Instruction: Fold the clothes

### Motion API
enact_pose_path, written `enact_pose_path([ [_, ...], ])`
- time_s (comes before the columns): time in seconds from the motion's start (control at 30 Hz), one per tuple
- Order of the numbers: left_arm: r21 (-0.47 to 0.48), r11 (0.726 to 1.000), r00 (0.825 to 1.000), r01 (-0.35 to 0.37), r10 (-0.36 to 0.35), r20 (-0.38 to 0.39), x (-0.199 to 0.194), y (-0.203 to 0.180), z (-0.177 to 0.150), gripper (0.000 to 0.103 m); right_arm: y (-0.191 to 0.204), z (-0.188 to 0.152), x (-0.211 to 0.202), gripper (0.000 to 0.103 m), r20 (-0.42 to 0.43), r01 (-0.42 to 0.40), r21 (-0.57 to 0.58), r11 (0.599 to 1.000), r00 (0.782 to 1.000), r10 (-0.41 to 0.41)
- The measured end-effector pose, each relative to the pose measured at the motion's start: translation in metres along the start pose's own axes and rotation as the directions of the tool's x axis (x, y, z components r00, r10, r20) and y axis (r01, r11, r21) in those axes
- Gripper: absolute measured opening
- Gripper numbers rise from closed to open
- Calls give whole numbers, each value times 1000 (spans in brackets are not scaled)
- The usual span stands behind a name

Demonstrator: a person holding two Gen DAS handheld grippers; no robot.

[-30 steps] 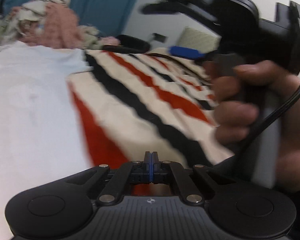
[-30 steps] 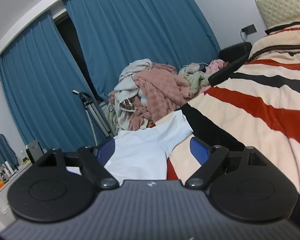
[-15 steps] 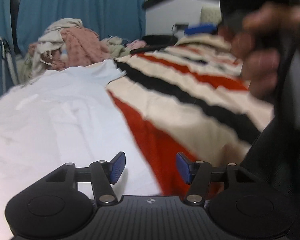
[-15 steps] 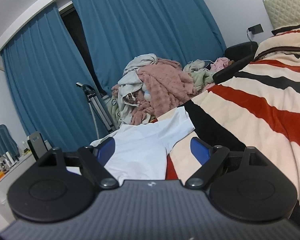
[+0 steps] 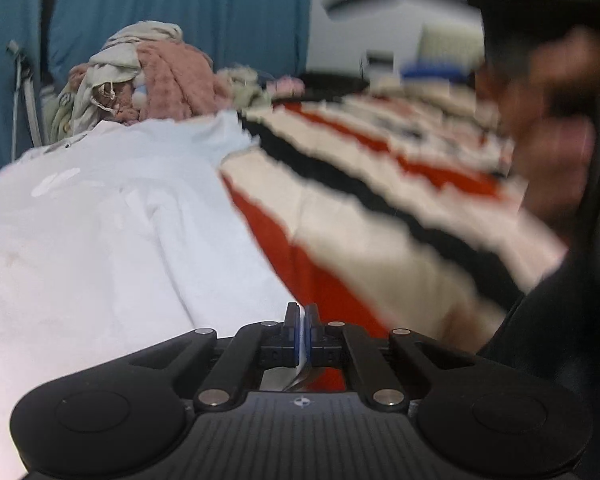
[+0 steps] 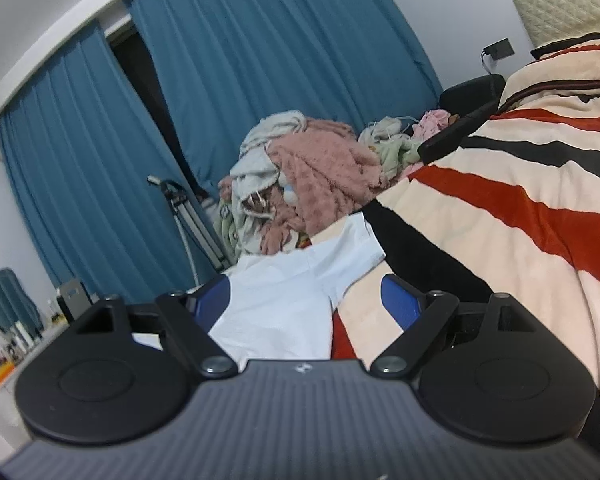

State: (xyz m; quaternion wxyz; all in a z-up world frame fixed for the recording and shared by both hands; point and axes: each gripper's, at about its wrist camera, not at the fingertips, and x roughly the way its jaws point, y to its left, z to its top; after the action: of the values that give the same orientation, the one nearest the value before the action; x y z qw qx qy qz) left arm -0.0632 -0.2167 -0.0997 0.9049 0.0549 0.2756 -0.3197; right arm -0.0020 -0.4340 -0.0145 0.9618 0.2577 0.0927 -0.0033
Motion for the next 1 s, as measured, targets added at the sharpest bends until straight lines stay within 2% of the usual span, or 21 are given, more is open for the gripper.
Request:
enact_pose_path([
  [0.07,-46,997,998,60,-59,13,-1,-2,10,2,0,0,-2,85,11,-8,2,1000,1000,8],
  [0.17,-108,987,993,116,-119,-24,17,-8,16,2,-1,1,-5,85,27,-21,4,1000,999,20],
  [0.33,-122,983,984,140,-151,-92,37,-8,15,4,3,1,-3,85,11,-42,-44,998,999,43],
  [0.37,-125,982,984,140,-152,-97,36,-5,14,11,4,0,-2,85,2,-50,-46,998,999,51],
  [0.4,-124,984,986,127,-139,-96,32,-3,14,16,5,0,-1,85,-6,-58,-49,997,998,58],
  [0.43,-122,987,988,108,-120,-93,27,0,14,34,7,-1,-1,85,-7,-60,-59,996,998,60],
  [0.47,-123,989,992,83,-94,-86,20,4,16,57,9,-1,-1,85,-7,-62,-69,996,998,62],
  [0.5,-126,990,995,56,-66,-77,12,8,18,65,11,-1,-1,85,-7,-64,-79,995,998,64],
  [0.53,-127,992,997,24,-32,-63,4,13,22,79,12,-2,-1,85,-8,-67,-88,994,998,66],
  [0.57,-126,992,999,-11,5,-46,-4,20,28,86,14,-2,-1,85,-9,-69,-97,993,998,69],
  [0.7,-130,980,988,-148,151,12,-35,48,50,89,20,-4,-1,85,-5,-70,-127,989,998,70],
  [0.83,-166,960,969,-227,240,60,-67,82,72,99,30,-9,1,85,-14,-88,-165,982,996,87],
  [0.93,-155,939,939,-307,325,114,-90,100,86,103,39,-15,4,85,-24,-106,-189,976,994,104],
  [1.0,-165,923,921,-349,370,120,-98,111,89,103,45,-18,6,85,-28,-118,-204,972,993,115],
])
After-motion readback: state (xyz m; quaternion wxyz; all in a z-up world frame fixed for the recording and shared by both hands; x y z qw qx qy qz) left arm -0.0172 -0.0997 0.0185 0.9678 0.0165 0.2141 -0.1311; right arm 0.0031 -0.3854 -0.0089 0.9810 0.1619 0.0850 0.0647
